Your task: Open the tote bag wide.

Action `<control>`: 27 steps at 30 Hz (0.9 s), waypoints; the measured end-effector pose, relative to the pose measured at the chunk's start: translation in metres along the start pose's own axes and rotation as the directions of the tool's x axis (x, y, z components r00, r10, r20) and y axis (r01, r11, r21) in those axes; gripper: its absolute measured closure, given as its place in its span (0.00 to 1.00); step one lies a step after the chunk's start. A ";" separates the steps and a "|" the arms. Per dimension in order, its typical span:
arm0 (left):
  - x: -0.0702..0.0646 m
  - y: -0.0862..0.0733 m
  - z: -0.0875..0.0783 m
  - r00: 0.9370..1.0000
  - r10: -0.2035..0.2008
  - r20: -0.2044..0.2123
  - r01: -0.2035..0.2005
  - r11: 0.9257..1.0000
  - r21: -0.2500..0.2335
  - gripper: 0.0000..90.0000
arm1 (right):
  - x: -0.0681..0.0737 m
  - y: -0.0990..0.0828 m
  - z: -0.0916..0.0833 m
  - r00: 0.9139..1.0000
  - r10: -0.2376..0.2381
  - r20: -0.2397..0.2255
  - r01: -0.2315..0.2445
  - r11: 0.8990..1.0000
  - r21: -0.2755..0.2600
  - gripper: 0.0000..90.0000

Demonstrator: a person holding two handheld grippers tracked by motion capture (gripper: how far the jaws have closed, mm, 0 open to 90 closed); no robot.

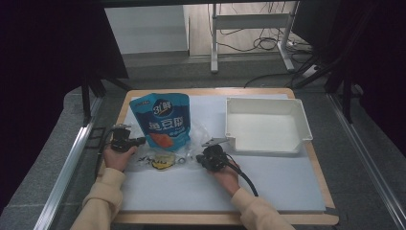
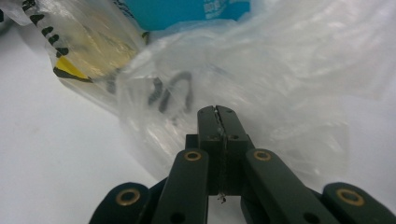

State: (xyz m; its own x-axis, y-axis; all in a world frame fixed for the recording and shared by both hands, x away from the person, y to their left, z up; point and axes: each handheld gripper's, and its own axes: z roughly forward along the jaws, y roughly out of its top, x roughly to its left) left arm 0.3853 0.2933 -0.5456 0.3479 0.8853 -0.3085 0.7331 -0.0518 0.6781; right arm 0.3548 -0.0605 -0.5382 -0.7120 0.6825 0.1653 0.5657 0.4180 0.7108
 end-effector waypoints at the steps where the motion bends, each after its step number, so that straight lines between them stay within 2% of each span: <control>1: 0.000 0.000 0.000 1.000 0.000 0.001 0.000 1.000 0.000 1.00 | -0.001 -0.001 -0.001 1.000 0.001 0.000 -0.001 1.000 0.001 0.98; 4: -0.001 0.000 0.000 1.000 -0.003 0.006 0.003 1.000 0.000 1.00 | -0.004 -0.003 -0.004 1.000 0.016 0.000 -0.016 1.000 -0.011 0.98; 8: -0.002 0.002 -0.006 0.999 -0.009 0.034 0.010 1.000 -0.027 1.00 | -0.004 0.000 -0.008 0.999 0.006 -0.033 -0.008 0.999 -0.050 0.98; 11: -0.002 0.004 -0.017 0.998 -0.001 0.068 0.005 0.998 -0.063 1.00 | -0.004 0.006 -0.015 0.999 0.000 -0.046 -0.004 0.996 -0.090 0.98; 12: -0.002 0.004 -0.017 0.998 -0.001 0.068 0.005 0.998 -0.063 1.00 | -0.004 0.007 -0.017 0.999 0.000 -0.047 -0.005 0.995 -0.104 0.98; 13: -0.004 0.005 -0.025 0.997 -0.002 0.082 0.009 0.996 -0.089 1.00 | -0.004 0.008 -0.019 0.999 -0.002 -0.049 -0.004 0.994 -0.112 0.98; 19: -0.009 0.007 -0.048 0.994 0.005 0.106 0.010 0.989 -0.148 1.00 | -0.001 0.009 -0.025 0.998 -0.013 -0.053 0.006 0.991 -0.130 0.98; 21: -0.011 0.007 -0.051 0.994 0.003 0.108 0.014 0.988 -0.154 1.00 | 0.000 0.011 -0.027 0.998 -0.020 -0.054 0.012 0.990 -0.139 0.98; 27: -0.024 0.001 -0.069 0.992 0.036 0.125 -0.015 0.986 -0.165 1.00 | 0.000 0.017 -0.039 0.997 -0.036 -0.065 0.023 0.984 -0.179 0.98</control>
State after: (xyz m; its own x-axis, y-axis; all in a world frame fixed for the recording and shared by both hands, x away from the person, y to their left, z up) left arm 0.3374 0.3036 -0.4915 0.4442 0.8184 -0.3645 0.6211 0.0119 0.7837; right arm 0.3477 -0.0768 -0.4993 -0.7574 0.6264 0.1842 0.4654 0.3201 0.8252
